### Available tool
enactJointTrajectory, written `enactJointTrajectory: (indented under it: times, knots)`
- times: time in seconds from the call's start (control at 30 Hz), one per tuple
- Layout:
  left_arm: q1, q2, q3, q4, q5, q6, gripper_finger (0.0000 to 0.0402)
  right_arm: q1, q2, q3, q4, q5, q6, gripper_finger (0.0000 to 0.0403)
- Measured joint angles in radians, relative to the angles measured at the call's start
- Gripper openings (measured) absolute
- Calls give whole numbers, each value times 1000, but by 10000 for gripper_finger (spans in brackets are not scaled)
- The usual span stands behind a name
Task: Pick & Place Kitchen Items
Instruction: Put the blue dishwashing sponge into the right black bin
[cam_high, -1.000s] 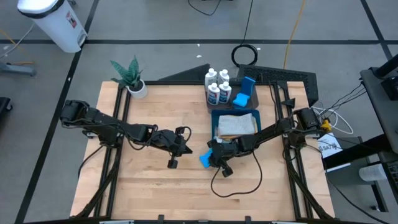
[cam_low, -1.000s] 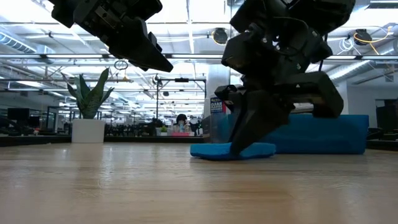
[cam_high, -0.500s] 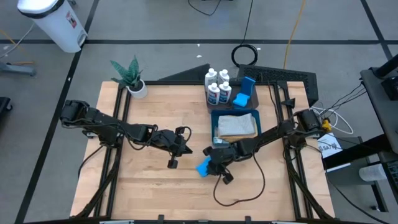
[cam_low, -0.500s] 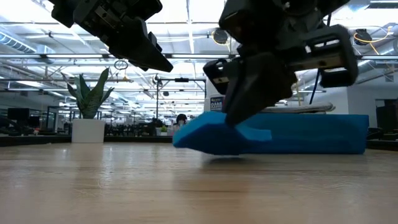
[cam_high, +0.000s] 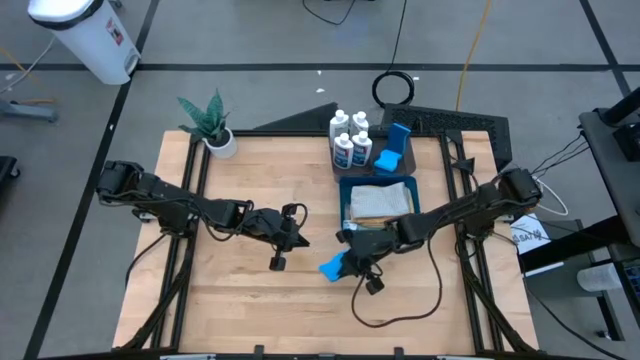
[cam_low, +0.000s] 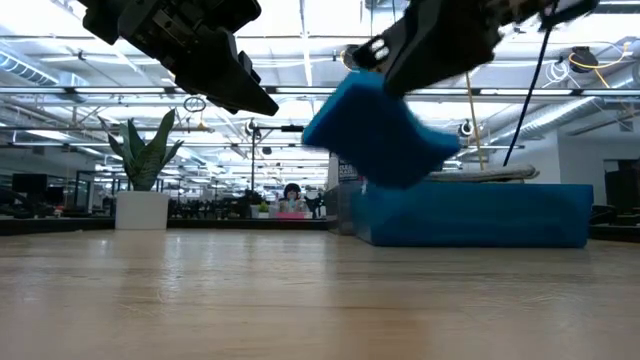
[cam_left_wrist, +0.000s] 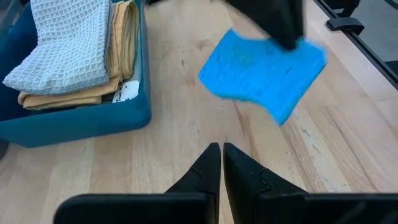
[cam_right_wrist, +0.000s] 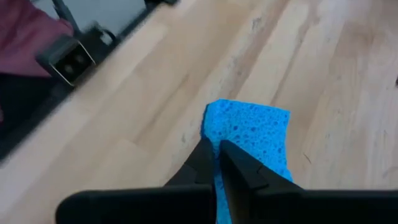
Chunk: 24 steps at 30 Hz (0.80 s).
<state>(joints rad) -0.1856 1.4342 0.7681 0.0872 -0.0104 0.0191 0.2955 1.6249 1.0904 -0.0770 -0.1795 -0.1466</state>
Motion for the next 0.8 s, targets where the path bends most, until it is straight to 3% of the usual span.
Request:
enactJointTrajectory:
  times: [0.57,0.8]
  knots:
    - [0,0,0,1,0,-7,26,28,-51,-2,37,-9,61,0]
    - [0,0,0,1,0,-7,26,35,-62,-2,105,-69,71,0]
